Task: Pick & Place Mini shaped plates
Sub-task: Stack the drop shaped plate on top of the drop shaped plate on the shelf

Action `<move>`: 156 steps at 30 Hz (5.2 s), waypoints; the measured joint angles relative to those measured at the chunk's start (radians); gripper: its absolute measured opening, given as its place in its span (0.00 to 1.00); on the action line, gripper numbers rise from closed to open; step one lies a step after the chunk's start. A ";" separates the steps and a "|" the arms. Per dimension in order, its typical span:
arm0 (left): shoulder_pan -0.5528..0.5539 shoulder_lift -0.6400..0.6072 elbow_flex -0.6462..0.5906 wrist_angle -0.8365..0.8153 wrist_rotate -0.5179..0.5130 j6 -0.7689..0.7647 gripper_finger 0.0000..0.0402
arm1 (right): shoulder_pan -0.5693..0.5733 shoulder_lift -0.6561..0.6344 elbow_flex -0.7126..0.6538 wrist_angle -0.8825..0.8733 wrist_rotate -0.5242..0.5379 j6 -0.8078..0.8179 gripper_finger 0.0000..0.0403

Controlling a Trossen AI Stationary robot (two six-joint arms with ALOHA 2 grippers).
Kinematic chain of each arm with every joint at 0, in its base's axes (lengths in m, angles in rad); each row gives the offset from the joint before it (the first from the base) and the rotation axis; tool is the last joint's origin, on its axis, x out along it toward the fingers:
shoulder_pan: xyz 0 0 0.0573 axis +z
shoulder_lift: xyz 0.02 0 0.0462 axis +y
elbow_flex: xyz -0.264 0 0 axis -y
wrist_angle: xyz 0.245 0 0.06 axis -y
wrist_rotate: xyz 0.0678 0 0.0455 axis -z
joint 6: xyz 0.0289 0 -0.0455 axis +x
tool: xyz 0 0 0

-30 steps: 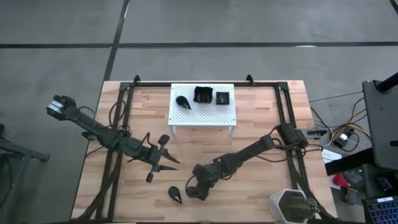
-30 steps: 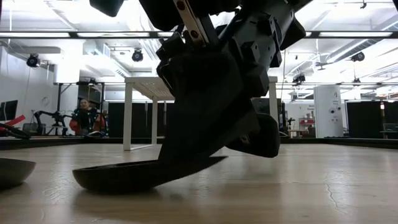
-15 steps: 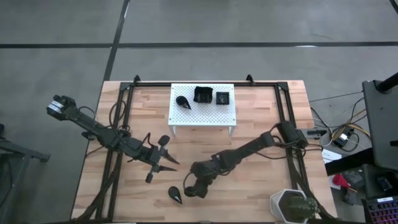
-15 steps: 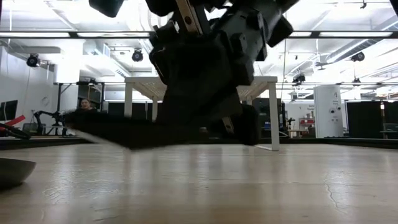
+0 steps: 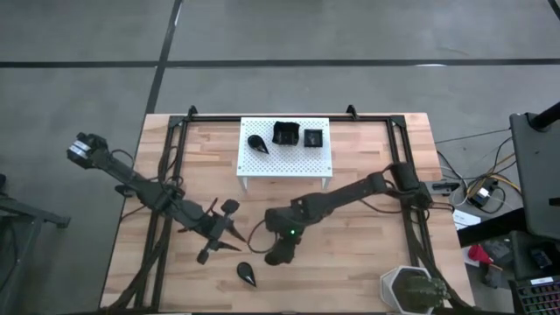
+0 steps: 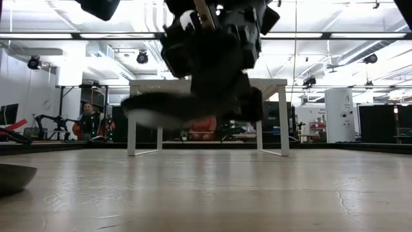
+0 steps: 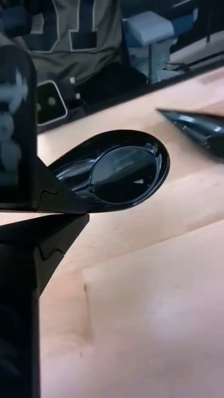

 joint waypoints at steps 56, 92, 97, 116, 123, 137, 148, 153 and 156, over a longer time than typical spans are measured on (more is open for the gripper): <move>-0.043 0.363 0.254 -0.183 -0.168 -0.083 0.28 | -0.145 -0.048 0.040 -0.052 -0.242 -0.036 0.02; -0.042 0.347 0.260 -0.323 -0.230 -0.136 0.30 | -0.143 -0.056 0.039 0.093 -0.151 0.130 0.02; -0.027 0.347 0.282 -0.321 -0.229 -0.120 0.30 | -0.142 -0.051 0.039 0.096 -0.151 0.141 0.02; -0.006 0.362 0.282 -0.312 -0.229 -0.169 0.30 | -0.152 -0.050 0.039 0.132 -0.125 0.165 0.02; -0.002 0.362 0.280 -0.301 -0.229 -0.171 0.28 | -0.155 -0.050 0.039 0.134 -0.125 0.166 0.02; 0.011 0.362 0.277 -0.304 -0.182 -0.138 0.01 | -0.155 -0.050 0.039 0.146 -0.138 0.138 0.02; 0.010 0.362 0.277 -0.308 -0.158 -0.132 0.00 | -0.159 -0.072 0.039 0.173 -0.144 0.094 0.11; 0.010 0.362 0.277 -0.313 -0.159 -0.132 0.00 | -0.169 -0.096 0.039 0.174 -0.151 0.020 0.23; 0.010 0.362 0.277 -0.331 -0.171 -0.128 0.00 | -0.175 -0.117 0.039 0.163 -0.151 -0.054 0.29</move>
